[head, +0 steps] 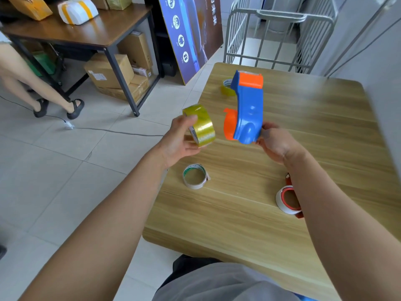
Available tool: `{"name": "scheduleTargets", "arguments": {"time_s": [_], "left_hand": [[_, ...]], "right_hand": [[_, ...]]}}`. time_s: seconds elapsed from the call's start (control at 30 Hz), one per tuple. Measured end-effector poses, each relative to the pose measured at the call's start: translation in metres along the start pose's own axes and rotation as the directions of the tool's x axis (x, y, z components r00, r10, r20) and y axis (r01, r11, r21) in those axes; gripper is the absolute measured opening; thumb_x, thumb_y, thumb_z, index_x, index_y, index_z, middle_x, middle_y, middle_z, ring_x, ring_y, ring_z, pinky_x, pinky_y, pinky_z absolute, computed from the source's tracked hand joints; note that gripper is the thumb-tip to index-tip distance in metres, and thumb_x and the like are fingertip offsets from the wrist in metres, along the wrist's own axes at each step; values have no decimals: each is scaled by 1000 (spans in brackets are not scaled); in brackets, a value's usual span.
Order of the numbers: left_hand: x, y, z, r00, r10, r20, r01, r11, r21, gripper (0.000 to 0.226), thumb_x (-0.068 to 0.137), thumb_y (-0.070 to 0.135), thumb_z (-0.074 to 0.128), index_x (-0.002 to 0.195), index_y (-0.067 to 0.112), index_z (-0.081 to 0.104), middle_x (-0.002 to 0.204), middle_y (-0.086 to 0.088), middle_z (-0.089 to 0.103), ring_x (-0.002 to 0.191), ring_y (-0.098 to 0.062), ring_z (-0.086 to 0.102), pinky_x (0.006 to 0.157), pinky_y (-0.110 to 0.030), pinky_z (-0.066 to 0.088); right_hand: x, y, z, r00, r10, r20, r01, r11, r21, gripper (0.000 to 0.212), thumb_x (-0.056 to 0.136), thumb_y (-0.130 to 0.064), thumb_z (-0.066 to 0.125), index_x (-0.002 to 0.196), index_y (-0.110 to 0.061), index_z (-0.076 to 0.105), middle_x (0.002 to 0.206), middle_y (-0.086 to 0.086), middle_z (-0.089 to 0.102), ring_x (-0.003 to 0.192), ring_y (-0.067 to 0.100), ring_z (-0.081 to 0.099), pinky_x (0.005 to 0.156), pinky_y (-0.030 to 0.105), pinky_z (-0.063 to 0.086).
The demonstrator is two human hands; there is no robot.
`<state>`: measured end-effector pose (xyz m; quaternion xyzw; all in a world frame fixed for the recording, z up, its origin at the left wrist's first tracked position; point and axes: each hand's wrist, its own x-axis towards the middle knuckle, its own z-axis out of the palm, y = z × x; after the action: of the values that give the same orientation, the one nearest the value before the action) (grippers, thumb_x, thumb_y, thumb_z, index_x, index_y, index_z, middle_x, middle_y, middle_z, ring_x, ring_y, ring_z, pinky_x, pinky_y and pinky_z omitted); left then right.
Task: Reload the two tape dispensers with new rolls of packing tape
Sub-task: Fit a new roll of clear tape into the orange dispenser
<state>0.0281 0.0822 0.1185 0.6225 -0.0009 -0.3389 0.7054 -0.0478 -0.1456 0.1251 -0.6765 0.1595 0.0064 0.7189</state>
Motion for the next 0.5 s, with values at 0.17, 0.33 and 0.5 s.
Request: {"name": "scheduleTargets", "arguments": {"time_s": [0.17, 0.33, 0.5], "left_hand": [[2, 15, -1, 946, -318, 58, 323, 935, -144, 79, 70, 67, 60, 116, 4, 49, 93, -26, 70, 87, -44, 68, 75, -55, 55], [5, 15, -9, 870, -466, 160, 479, 876, -52, 90, 68, 76, 51, 119, 3, 55, 93, -23, 67, 80, -37, 67, 79, -50, 55], [2, 16, -14, 854, -475, 213, 449, 879, 160, 60, 73, 64, 55, 107, 15, 65, 100, -19, 68, 85, -38, 66, 76, -50, 56]], "right_hand": [[-1, 0, 11, 993, -92, 76, 105, 976, -191, 41, 84, 23, 37, 107, 1, 62, 80, -1, 69, 70, 10, 61, 68, 23, 53], [1, 1, 11, 985, -108, 131, 122, 987, -107, 44, 85, 23, 37, 104, -9, 62, 73, -14, 72, 74, 7, 65, 72, 24, 55], [2, 0, 12, 974, -79, 214, 63, 995, 77, 52, 83, 23, 40, 79, -17, 74, 71, -9, 74, 67, 6, 69, 62, 23, 55]]}}
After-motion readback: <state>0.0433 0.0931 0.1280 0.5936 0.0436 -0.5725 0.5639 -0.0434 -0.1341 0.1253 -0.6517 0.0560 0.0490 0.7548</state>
